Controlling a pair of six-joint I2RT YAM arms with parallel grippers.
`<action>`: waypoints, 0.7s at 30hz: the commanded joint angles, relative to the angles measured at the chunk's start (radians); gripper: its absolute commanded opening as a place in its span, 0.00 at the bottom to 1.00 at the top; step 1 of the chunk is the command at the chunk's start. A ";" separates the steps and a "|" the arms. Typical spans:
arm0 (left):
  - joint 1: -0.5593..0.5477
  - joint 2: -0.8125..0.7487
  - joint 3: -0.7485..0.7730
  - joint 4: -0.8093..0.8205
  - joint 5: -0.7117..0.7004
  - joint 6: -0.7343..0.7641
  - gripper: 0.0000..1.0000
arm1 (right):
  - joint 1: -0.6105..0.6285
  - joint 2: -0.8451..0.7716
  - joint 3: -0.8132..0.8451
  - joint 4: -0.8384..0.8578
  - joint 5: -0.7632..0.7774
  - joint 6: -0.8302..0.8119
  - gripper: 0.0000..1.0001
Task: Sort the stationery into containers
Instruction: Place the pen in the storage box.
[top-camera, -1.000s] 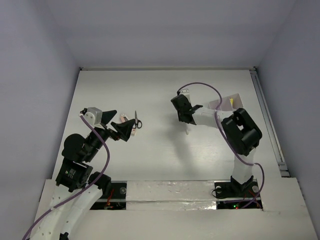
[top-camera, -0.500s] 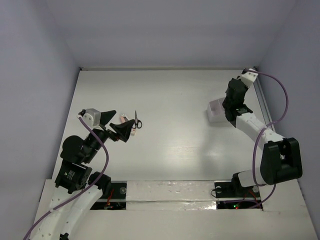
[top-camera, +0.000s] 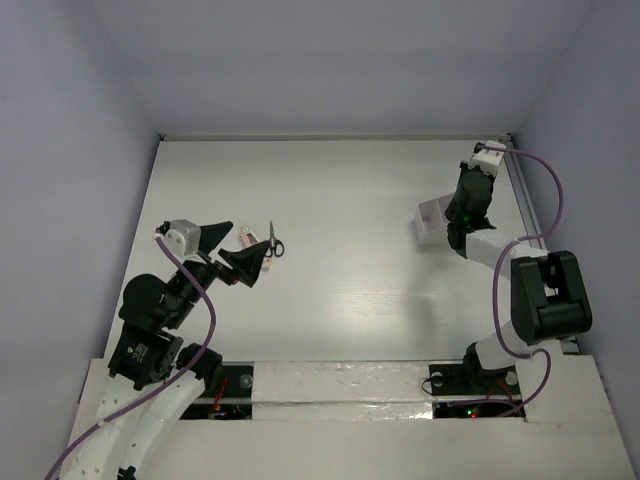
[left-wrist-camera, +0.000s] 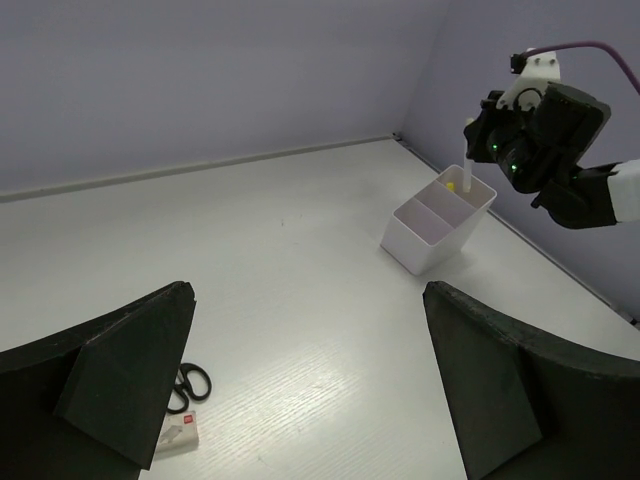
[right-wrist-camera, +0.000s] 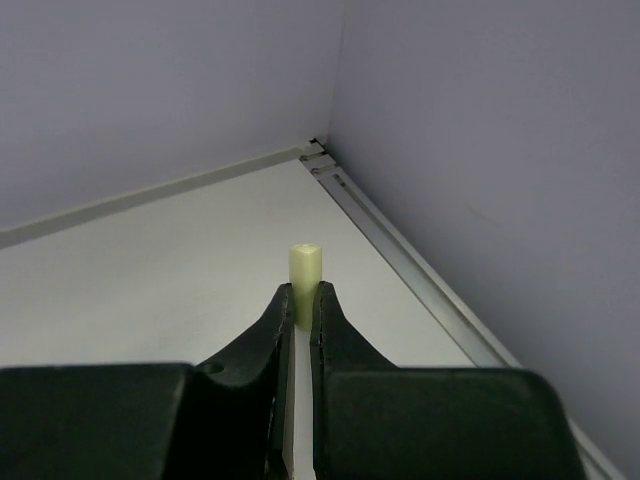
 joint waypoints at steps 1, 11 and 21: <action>-0.012 -0.007 0.040 0.045 -0.001 0.004 0.99 | -0.004 0.048 -0.013 0.216 0.033 -0.144 0.00; -0.012 -0.007 0.040 0.045 -0.006 0.004 0.99 | -0.004 0.035 -0.041 0.165 0.067 -0.054 0.21; -0.012 0.001 0.040 0.042 -0.021 0.004 0.99 | 0.037 -0.096 0.040 -0.141 -0.077 0.099 0.45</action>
